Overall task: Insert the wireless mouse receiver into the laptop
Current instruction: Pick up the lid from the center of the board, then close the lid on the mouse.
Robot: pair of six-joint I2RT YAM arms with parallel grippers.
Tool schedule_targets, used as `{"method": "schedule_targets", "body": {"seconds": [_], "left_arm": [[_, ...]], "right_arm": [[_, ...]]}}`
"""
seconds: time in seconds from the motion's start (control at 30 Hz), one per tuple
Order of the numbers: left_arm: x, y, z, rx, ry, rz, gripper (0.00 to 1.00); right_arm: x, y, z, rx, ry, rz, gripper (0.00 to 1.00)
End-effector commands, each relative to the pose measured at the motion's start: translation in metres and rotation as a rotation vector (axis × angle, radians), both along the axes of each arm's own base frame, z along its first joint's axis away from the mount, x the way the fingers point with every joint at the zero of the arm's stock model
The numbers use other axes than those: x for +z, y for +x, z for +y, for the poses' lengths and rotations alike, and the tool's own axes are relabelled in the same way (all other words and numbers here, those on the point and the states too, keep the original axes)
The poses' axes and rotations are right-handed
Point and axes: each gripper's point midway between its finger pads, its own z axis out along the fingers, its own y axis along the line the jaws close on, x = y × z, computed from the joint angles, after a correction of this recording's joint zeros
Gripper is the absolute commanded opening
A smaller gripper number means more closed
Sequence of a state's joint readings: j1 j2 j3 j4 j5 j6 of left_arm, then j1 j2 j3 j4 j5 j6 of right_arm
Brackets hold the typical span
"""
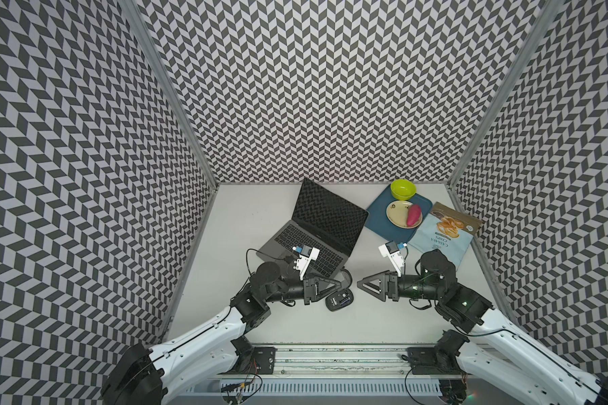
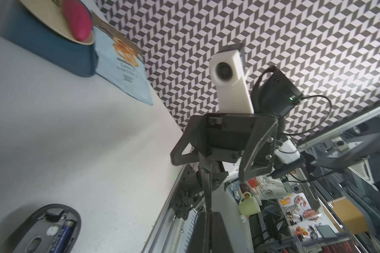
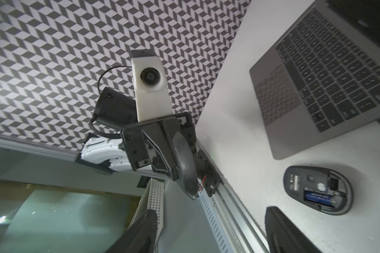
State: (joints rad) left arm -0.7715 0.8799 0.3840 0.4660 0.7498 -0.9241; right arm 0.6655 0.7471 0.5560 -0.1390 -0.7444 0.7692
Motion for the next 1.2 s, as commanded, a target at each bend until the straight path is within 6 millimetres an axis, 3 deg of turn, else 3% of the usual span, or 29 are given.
{"method": "schedule_targets", "body": {"seconds": [0.0,0.1,0.33,0.47,0.57,0.67,0.73,0.8,0.93,1.03,1.17], "left_arm": [[0.029,-0.023,-0.002,-0.137,-0.073,-0.063,0.00],[0.036,-0.026,-0.005,-0.160,-0.081,-0.086,0.00],[0.038,-0.028,-0.010,-0.186,-0.078,-0.092,0.00],[0.035,-0.027,-0.010,-0.181,-0.070,-0.092,0.00],[0.024,-0.023,-0.012,-0.164,-0.026,-0.097,0.03],[0.004,-0.010,-0.012,-0.090,0.078,-0.133,0.39],[-0.006,0.005,-0.008,-0.018,0.162,-0.204,0.72],[-0.011,0.024,-0.002,0.072,0.263,-0.311,0.97],[-0.027,0.051,0.015,0.204,0.454,-0.606,1.00],[-0.058,0.051,0.017,0.191,0.576,-0.809,1.00],[-0.104,0.047,0.011,0.091,0.757,-0.862,1.00]], "right_arm": [[0.045,-0.027,0.010,0.196,0.174,-0.081,0.76],[0.045,-0.028,0.015,0.210,0.179,-0.074,0.69],[0.050,-0.033,0.025,0.240,0.218,-0.064,0.38],[0.044,-0.027,0.024,0.190,0.200,-0.048,0.18],[0.036,-0.020,0.024,0.145,0.175,-0.038,0.08],[0.023,-0.008,0.021,0.071,0.123,-0.024,0.03],[0.011,0.001,0.015,0.030,0.087,-0.012,0.01],[-0.003,0.012,0.007,-0.016,0.047,0.012,0.00],[-0.033,0.028,-0.009,-0.091,-0.052,0.037,0.01],[-0.056,0.035,-0.018,-0.117,-0.116,0.056,0.01],[-0.078,0.042,-0.025,-0.118,-0.171,0.070,0.01]]}}
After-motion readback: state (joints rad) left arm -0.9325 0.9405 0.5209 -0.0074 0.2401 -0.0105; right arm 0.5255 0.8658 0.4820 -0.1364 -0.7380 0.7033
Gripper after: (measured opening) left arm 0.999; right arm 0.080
